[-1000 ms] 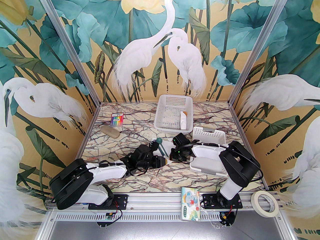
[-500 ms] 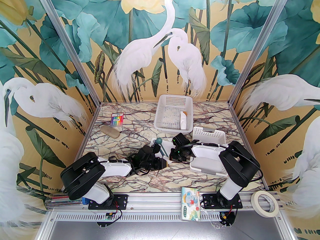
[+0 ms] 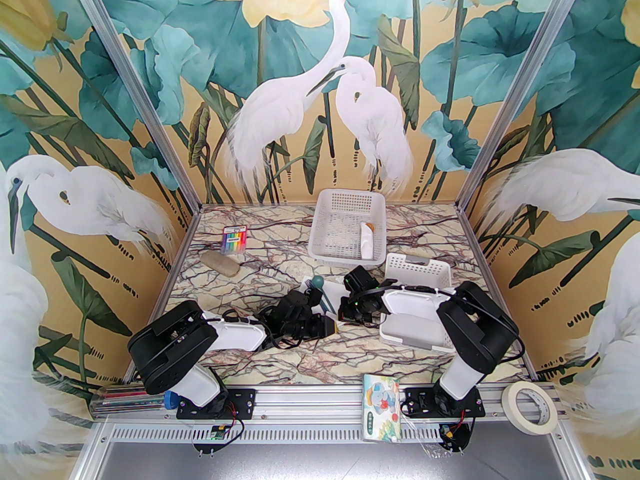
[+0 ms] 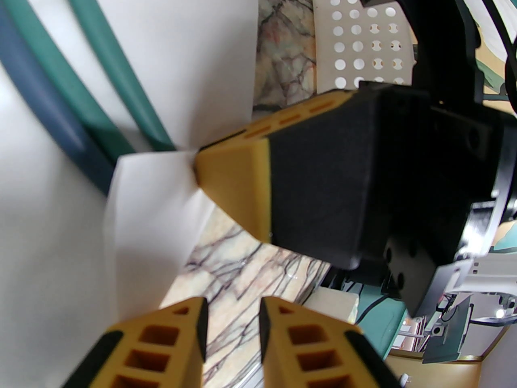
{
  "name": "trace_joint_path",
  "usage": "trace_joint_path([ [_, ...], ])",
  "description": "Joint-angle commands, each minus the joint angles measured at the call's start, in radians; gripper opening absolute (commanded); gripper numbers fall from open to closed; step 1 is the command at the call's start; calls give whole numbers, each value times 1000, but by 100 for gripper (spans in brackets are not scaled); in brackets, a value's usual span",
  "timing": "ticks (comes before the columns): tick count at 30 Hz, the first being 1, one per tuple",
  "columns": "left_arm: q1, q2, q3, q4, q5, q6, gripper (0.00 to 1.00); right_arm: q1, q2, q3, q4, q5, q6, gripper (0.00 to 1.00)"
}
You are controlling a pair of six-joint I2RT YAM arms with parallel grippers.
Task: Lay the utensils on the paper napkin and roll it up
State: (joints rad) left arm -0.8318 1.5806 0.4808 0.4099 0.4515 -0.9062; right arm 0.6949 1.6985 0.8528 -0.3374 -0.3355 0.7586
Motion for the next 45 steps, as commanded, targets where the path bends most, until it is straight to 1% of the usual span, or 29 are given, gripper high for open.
trace_joint_path([
  [1, -4, 20, 16, 0, -18, -11, 29, 12, 43, -8, -72, 48, -15, 5],
  [9, -6, 28, 23, -49, -63, -10, 29, 14, 44, -9, -82, 58, -19, 5],
  [16, -5, 19, 18, -80, -80, -10, 29, 14, 46, -10, -90, 68, -23, 5],
  [45, -5, -93, -46, -201, -140, -3, 30, 14, 44, -2, -112, 90, -30, 5],
])
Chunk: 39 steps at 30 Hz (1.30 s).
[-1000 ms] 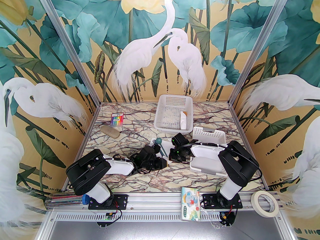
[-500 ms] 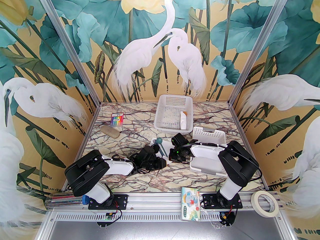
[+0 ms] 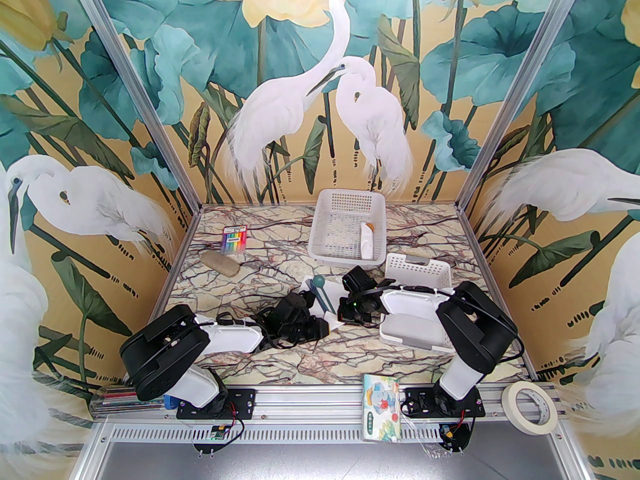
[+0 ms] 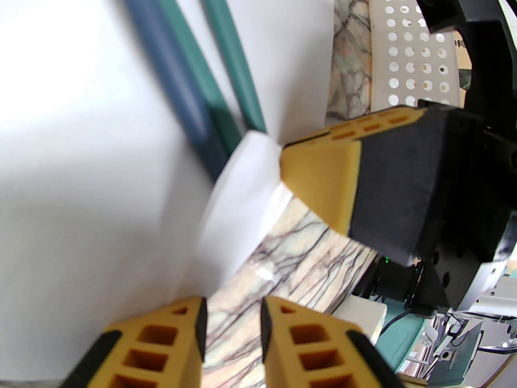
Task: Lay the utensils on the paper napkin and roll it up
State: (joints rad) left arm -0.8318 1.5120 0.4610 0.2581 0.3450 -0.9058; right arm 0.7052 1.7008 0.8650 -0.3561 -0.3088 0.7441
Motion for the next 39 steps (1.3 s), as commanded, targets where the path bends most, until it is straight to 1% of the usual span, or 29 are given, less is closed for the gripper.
trace_joint_path([
  [1, -5, -30, -31, -49, -37, -4, 30, 4, 42, -14, -93, 63, -16, 5],
  [14, 0, -84, -48, -80, -47, 7, 30, 4, 44, -17, -91, 65, -12, 5],
  [24, 6, -175, -17, -64, -8, 7, 29, 4, 45, -15, -94, 66, -12, 5],
  [28, 6, -145, 4, -25, 34, 7, 29, 4, 48, -13, -95, 64, -12, 5],
  [34, 6, -45, 28, 43, 74, -13, 28, 4, 48, -11, -98, 65, -16, 5],
  [39, 8, 24, 39, 111, 80, -28, 28, 4, 50, -13, -93, 61, -15, 5],
])
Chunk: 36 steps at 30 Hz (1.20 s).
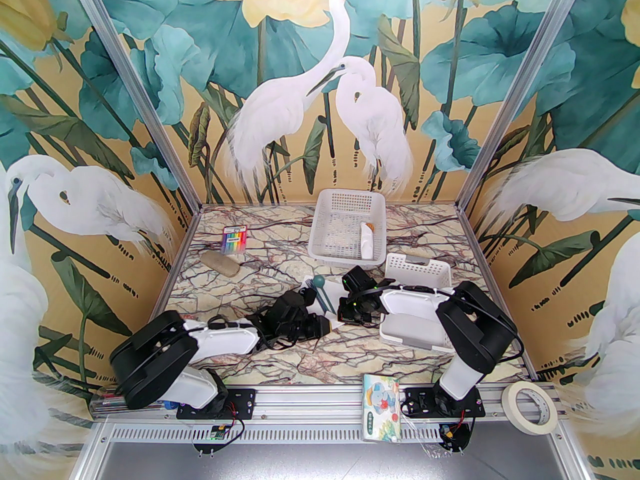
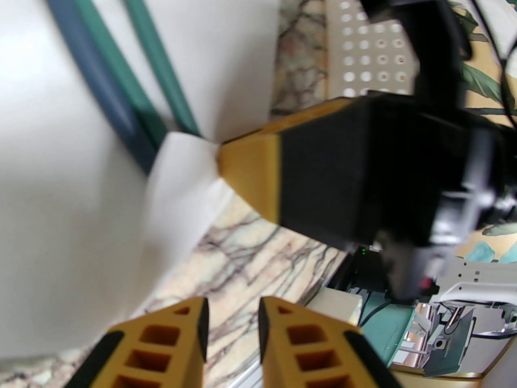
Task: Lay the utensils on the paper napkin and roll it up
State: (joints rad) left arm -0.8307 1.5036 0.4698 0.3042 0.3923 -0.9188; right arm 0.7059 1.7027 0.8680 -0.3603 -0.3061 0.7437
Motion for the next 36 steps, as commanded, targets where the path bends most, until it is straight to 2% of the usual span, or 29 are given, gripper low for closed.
trace_joint_path([
  [1, 10, 48, 33, 75, 35, -16, 28, 3, 48, -14, -89, 59, -16, 5],
  [12, 28, 100, 13, 138, 21, -55, 27, 3, 53, -7, -93, 58, -20, 5],
  [36, 36, 127, -26, 104, -3, -118, 28, 7, 48, 50, -97, 40, -29, 6],
])
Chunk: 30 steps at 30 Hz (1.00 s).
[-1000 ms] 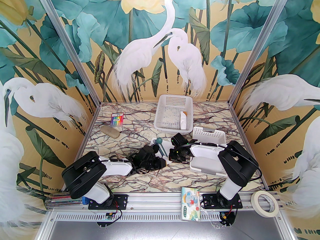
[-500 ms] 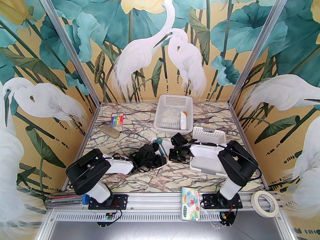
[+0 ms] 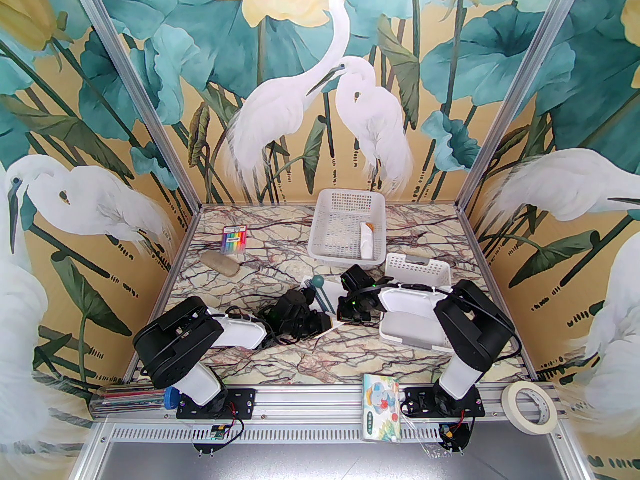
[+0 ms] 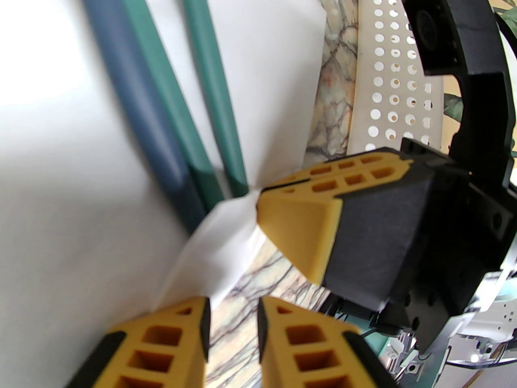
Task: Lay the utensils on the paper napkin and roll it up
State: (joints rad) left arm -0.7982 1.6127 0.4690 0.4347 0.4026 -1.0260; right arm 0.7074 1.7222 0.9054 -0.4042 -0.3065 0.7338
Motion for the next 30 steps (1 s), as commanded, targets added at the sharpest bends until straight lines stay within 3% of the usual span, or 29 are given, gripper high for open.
trace_joint_path([
  [1, 4, 18, -26, -30, -15, -14, 28, 4, 27, 21, -56, 40, -22, 6],
  [15, 4, 24, -24, -53, -28, -19, 27, 5, -85, 22, -58, 60, -28, 11],
  [30, 4, 15, -24, -72, -40, -19, 27, 25, -61, -29, -11, -17, -31, 2],
])
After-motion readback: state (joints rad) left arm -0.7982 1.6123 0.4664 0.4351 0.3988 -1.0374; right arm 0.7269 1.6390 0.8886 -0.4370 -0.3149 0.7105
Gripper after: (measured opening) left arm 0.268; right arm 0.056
